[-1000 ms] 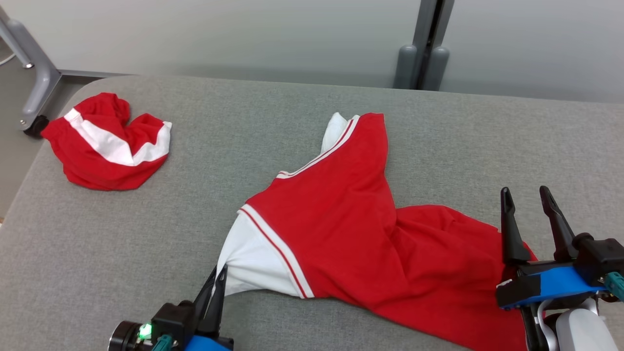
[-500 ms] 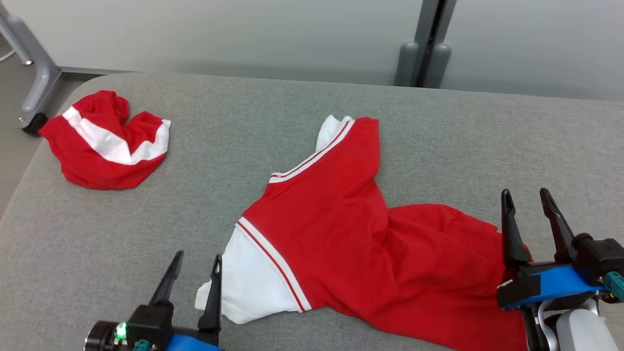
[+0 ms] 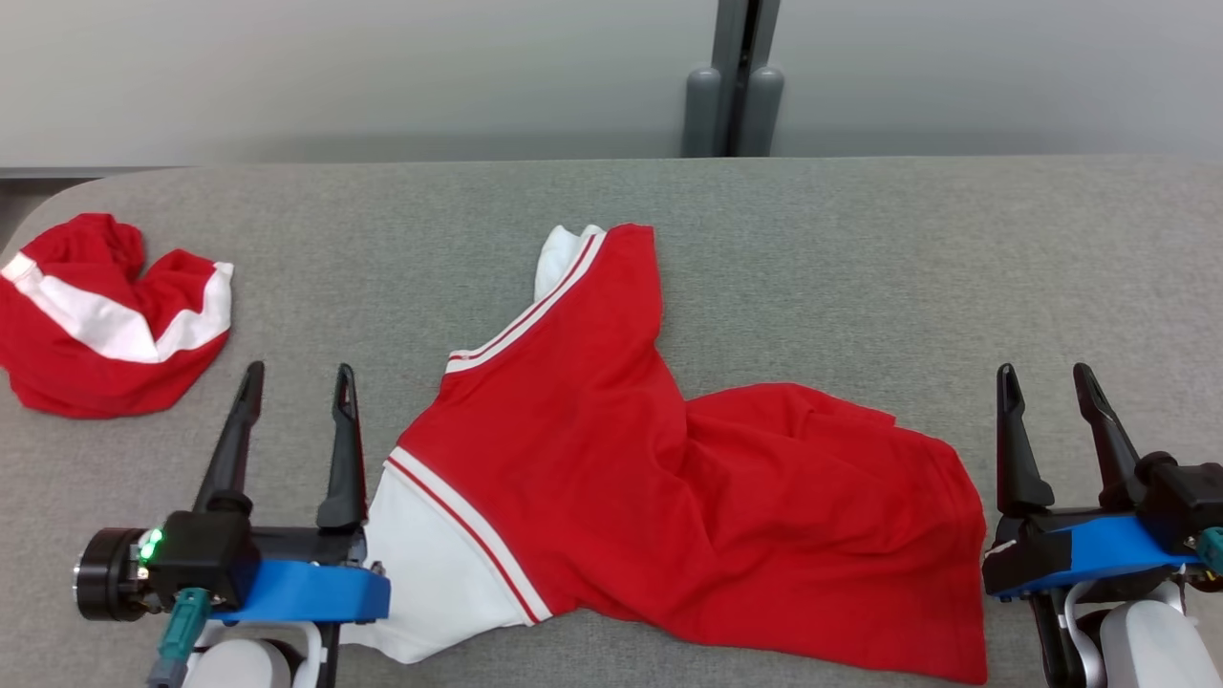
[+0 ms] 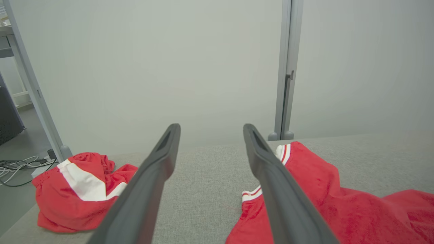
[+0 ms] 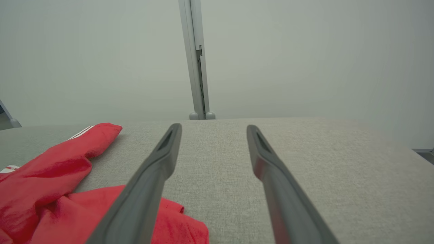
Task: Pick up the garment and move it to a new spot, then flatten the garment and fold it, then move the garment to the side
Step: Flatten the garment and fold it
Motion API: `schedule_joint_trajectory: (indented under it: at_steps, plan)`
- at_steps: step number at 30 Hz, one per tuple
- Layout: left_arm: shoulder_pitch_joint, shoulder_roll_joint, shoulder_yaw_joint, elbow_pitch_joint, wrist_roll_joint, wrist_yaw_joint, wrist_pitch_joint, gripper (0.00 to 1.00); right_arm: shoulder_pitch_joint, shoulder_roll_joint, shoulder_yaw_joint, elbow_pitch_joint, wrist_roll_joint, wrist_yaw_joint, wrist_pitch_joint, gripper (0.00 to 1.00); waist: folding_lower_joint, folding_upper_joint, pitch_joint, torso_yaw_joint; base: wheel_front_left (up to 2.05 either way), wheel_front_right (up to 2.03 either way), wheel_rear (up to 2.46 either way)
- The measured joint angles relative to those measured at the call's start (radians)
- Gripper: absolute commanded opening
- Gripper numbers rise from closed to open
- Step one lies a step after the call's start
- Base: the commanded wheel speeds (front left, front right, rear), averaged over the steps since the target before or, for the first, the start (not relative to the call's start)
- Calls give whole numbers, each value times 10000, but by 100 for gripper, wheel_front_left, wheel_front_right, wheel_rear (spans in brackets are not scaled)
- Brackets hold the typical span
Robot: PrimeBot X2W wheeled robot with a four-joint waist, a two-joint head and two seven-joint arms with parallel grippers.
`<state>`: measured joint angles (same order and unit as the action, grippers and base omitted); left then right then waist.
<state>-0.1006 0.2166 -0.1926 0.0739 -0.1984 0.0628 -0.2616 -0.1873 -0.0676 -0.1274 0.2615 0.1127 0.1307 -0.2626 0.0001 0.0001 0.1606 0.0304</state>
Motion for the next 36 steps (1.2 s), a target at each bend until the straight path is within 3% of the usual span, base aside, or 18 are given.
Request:
schedule_joint_trajectory:
  at_steps: [17, 22, 27, 36]
  plan:
    - [-226, -322, 1348, 819, 424, -499, -2, 100, 104, -15, -209, 198, -61, 0, 2, 100, -1, 0, -107, -452, 0, 0, 0]
    - [-197, -466, 1492, 907, 589, -642, -2, 100, -621, -418, 328, 397, -119, 0, 54, 100, 0, 0, -159, -361, 0, 0, 0]
    - [-178, -656, 1534, 936, 717, -817, -2, 100, -1590, -851, 1306, 945, -25, 0, 895, 100, -1, -1, -195, -177, 0, 0, 0]
    - [-202, -986, 1597, 897, 901, -1001, -4, 100, -2396, -1496, 2704, 3039, 545, 0, 1824, 100, 0, 0, -135, 283, 0, 0, 0]
